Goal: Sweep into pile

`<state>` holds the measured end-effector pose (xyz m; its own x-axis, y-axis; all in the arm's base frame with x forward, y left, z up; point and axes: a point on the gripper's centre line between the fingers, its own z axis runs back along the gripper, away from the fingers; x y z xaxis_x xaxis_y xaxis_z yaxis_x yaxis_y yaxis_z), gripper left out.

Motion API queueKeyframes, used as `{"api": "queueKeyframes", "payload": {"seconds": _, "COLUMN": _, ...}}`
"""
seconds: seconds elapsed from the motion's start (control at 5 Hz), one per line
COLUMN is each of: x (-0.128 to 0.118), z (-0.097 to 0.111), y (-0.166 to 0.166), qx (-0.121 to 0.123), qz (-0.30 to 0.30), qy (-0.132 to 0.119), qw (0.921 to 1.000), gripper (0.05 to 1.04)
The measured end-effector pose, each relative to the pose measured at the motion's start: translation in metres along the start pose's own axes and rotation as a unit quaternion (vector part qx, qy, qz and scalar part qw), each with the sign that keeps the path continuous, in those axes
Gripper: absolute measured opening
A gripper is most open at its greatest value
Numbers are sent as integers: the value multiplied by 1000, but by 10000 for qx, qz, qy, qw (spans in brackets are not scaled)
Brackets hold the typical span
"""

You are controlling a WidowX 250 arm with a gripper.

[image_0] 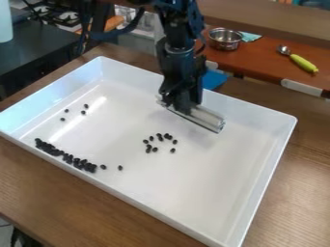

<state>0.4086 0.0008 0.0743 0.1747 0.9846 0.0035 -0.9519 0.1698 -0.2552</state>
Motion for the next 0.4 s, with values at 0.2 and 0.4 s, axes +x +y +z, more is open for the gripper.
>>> {"api": "queueKeyframes", "payload": {"seconds": 0.2, "x": 6, "z": -2, "y": 5, "qx": 110, "qz": -649, "qy": 107, "qw": 9978, "gripper": 340}}
{"api": "queueKeyframes", "payload": {"seconds": 0.4, "x": 4, "z": -10, "y": 16, "qx": 274, "qz": -902, "qy": 185, "qw": 9954, "gripper": 340}}
